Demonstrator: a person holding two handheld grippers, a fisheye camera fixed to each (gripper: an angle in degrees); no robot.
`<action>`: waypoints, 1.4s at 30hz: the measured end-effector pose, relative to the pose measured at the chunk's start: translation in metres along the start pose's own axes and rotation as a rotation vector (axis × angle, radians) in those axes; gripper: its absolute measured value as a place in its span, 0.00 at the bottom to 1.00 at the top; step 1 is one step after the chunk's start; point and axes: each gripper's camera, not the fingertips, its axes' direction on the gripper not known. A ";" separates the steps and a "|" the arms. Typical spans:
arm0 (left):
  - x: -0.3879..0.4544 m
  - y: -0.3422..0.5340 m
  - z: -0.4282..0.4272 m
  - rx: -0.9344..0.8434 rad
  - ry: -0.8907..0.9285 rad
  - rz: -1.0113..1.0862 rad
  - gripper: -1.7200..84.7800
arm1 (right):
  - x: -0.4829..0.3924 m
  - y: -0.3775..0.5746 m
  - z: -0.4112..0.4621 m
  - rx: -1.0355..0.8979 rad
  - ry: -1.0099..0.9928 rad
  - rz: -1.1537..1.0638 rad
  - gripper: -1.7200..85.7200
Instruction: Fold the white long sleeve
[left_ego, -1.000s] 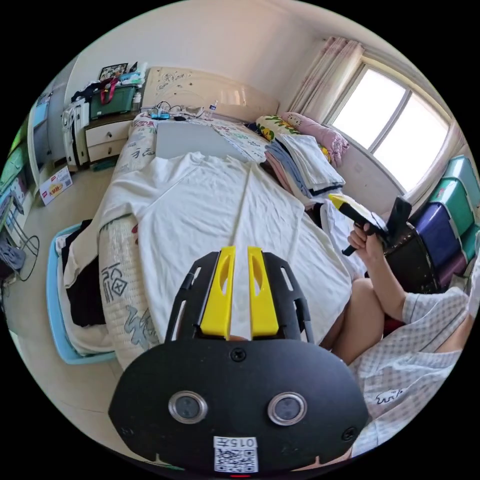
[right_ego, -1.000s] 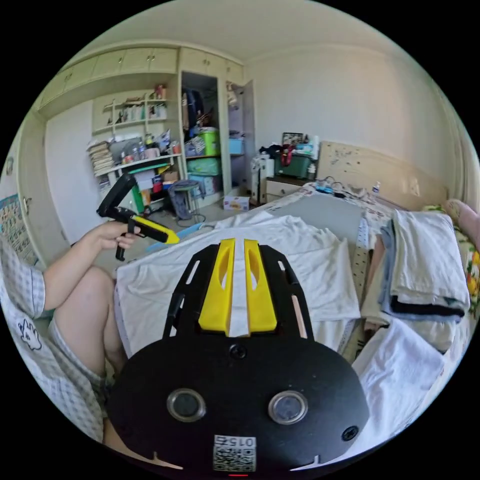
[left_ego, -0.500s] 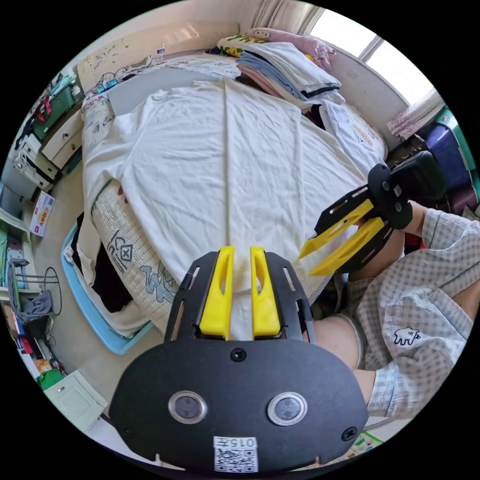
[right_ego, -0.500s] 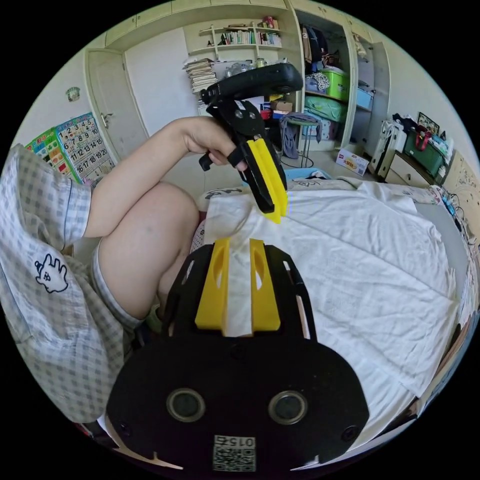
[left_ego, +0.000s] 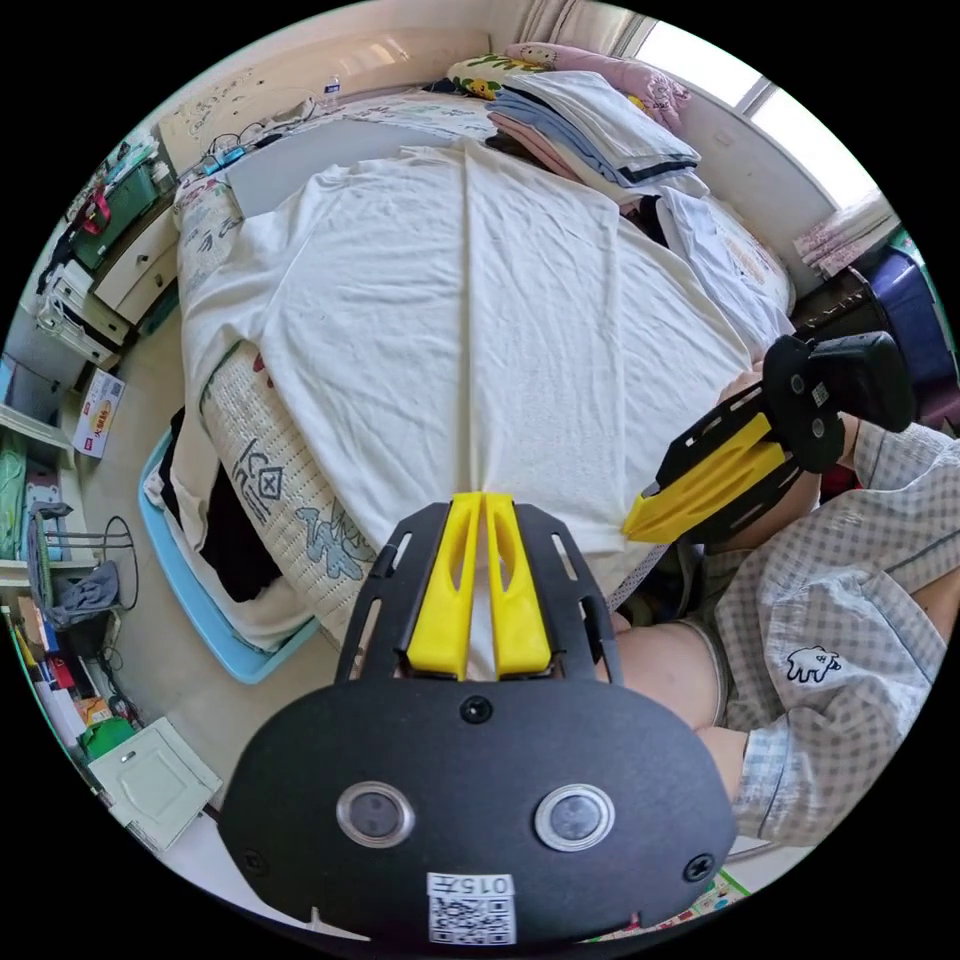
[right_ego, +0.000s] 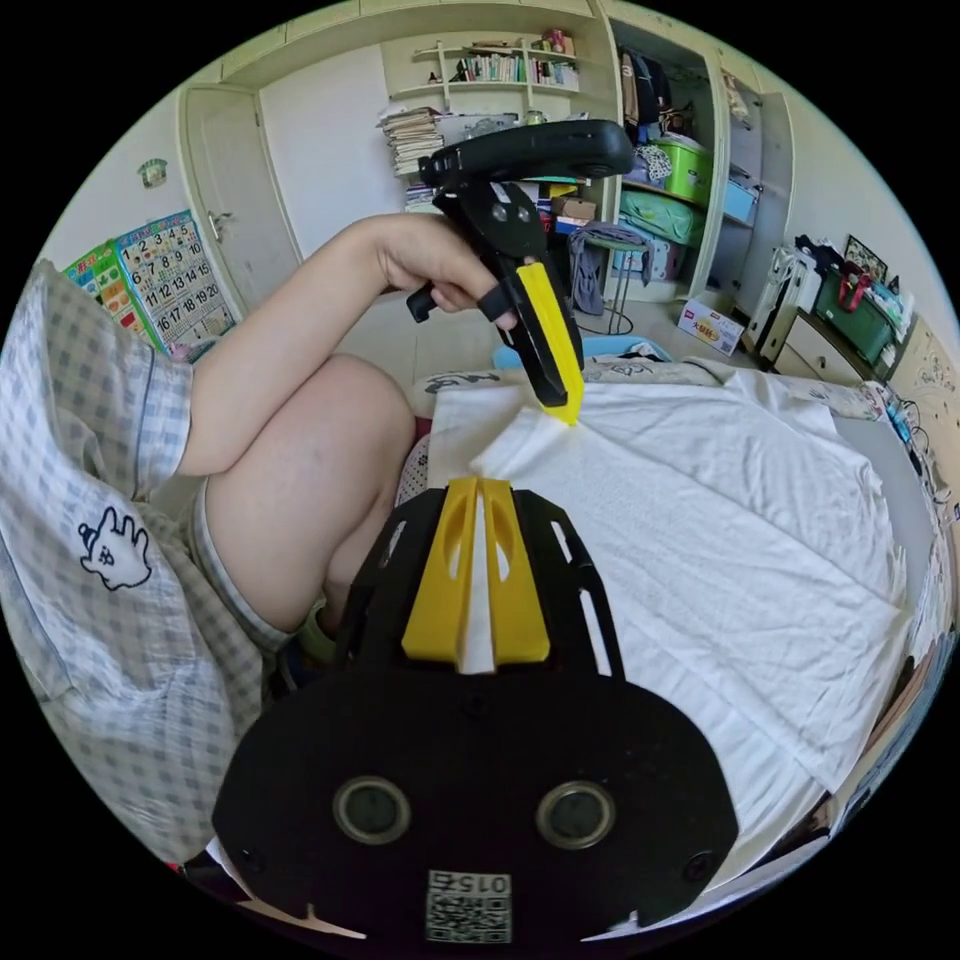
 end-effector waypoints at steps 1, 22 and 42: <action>0.003 -0.001 -0.002 -0.006 -0.015 0.002 0.01 | 0.001 0.000 0.000 0.002 -0.008 0.003 0.01; 0.065 -0.004 -0.071 0.257 0.013 0.213 0.07 | 0.162 0.264 -0.118 0.366 0.104 0.809 0.10; 0.072 -0.035 -0.007 0.088 0.026 0.322 0.04 | 0.101 0.450 0.017 0.443 0.273 1.323 0.02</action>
